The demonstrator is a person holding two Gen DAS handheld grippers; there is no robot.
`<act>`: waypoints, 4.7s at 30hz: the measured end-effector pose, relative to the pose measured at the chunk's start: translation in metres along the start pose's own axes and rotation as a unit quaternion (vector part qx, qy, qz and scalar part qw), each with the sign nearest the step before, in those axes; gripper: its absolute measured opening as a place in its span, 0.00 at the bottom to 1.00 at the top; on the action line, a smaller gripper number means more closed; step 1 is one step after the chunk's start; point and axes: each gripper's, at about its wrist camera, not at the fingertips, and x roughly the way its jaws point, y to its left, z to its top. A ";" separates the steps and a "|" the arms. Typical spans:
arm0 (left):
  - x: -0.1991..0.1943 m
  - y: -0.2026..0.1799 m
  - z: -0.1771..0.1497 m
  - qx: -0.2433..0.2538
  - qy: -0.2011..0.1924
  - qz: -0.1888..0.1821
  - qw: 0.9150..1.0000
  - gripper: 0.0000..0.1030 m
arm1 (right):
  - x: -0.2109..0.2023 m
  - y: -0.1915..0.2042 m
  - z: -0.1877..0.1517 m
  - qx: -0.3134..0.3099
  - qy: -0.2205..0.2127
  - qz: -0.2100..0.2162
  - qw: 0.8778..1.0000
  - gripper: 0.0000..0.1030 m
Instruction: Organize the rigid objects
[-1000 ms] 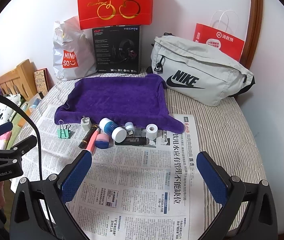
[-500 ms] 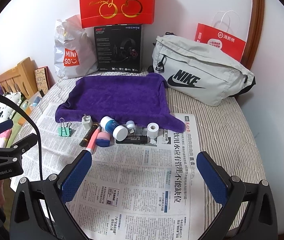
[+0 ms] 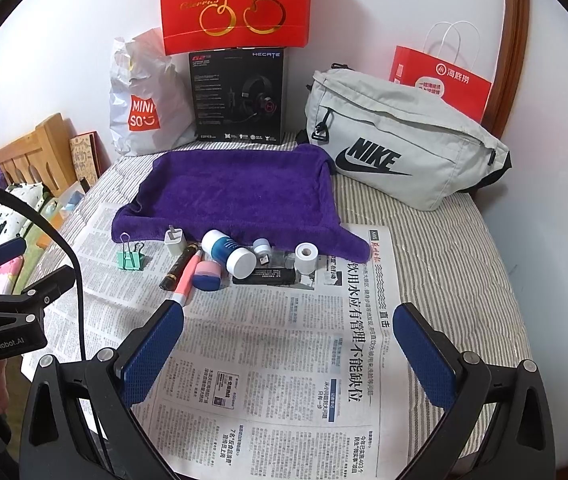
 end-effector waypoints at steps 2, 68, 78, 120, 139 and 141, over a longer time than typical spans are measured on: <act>0.000 0.000 0.000 0.000 -0.007 0.002 1.000 1.00 | 0.000 0.000 0.000 -0.001 0.002 0.000 1.000 1.00; 0.169 0.022 -0.020 -0.032 0.056 0.013 0.998 0.40 | 0.175 -0.048 0.010 0.032 0.033 0.024 0.999 0.85; 0.169 0.021 -0.021 -0.028 0.056 0.017 0.998 0.40 | 0.210 -0.039 0.014 -0.009 0.026 0.027 0.999 0.63; 0.160 0.028 -0.022 -0.034 0.074 0.016 0.997 0.39 | 0.177 -0.033 0.012 -0.023 0.007 0.066 0.998 0.28; 0.118 0.042 0.026 -0.036 0.039 -0.003 0.999 0.39 | 0.145 -0.033 0.053 -0.024 -0.017 0.082 0.996 0.28; 0.120 0.040 0.035 -0.029 0.039 -0.004 0.999 0.39 | 0.146 -0.033 0.061 -0.024 -0.021 0.084 0.996 0.28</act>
